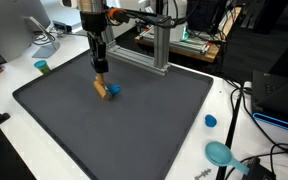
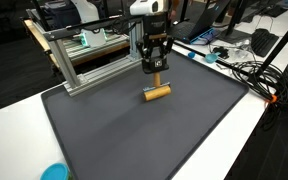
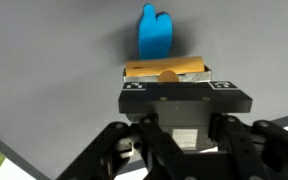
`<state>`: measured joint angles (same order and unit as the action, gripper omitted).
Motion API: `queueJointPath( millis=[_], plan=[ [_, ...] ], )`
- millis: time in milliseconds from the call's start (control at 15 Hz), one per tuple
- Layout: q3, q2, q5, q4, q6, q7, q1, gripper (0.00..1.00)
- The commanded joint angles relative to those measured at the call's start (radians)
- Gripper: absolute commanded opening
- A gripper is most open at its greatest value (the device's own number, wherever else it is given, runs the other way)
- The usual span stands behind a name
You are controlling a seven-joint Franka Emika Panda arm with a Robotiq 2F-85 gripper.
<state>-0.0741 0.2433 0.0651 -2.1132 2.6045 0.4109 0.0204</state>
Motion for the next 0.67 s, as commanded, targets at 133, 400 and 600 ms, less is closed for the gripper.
queueJointPath(
  millis=[133, 400, 600],
  plan=[
    [0.031, -0.197, 0.016, 0.003, -0.129, -0.277, -0.007, 0.22],
    [0.063, -0.229, 0.055, 0.010, -0.271, -0.415, 0.005, 0.22],
    [0.086, -0.214, 0.127, 0.008, -0.344, -0.472, 0.015, 0.22]
  ],
)
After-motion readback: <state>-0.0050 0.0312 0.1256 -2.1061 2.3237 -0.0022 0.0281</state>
